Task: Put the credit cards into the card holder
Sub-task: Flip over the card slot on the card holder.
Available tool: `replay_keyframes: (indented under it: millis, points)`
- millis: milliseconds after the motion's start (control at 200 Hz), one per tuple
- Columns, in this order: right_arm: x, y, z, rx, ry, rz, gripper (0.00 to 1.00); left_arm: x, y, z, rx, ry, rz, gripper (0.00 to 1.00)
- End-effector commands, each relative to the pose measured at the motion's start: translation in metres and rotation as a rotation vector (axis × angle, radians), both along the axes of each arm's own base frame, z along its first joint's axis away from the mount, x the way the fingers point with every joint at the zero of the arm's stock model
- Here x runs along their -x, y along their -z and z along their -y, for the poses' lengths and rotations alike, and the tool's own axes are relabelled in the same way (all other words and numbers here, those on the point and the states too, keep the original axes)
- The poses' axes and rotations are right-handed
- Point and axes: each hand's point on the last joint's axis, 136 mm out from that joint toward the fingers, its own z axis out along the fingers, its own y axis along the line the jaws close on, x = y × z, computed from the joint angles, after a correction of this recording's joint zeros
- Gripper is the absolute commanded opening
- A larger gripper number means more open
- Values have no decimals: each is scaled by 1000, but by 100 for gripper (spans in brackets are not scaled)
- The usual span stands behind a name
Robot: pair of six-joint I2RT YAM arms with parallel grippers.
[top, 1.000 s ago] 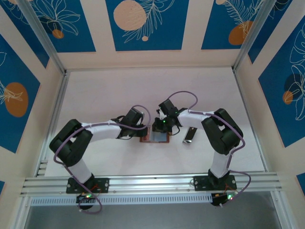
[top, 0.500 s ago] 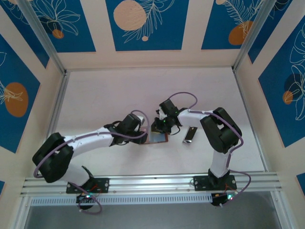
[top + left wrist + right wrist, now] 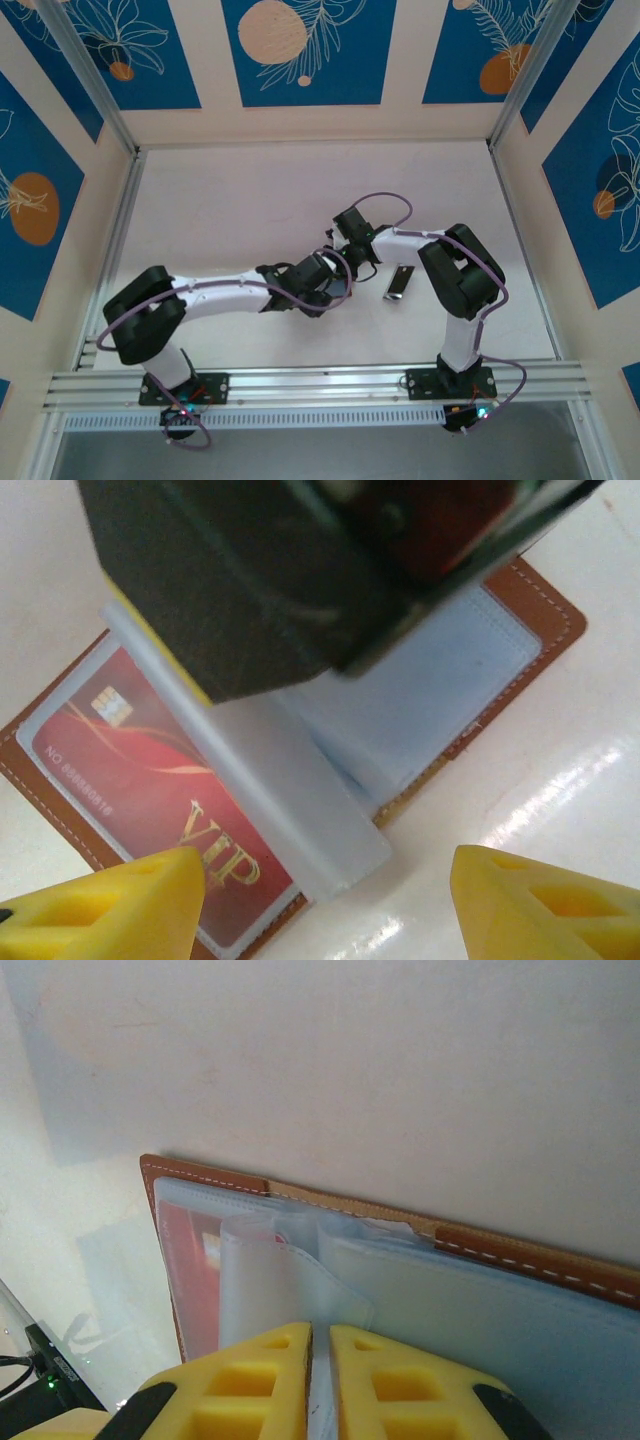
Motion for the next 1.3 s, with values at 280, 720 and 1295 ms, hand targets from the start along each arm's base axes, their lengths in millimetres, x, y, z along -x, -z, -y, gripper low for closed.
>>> replay_keyframes:
  millis: [280, 720, 1295]
  points:
    - [12, 14, 8, 51, -12, -68, 18, -23, 6, -27, -242, -88, 161, 63]
    - [15, 1, 11, 1, -37, -44, 35, -27, 9, -44, -283, -184, 197, 51]
    - [15, -7, 19, -22, -38, -27, 41, -37, 15, -66, -279, -310, 145, 32]
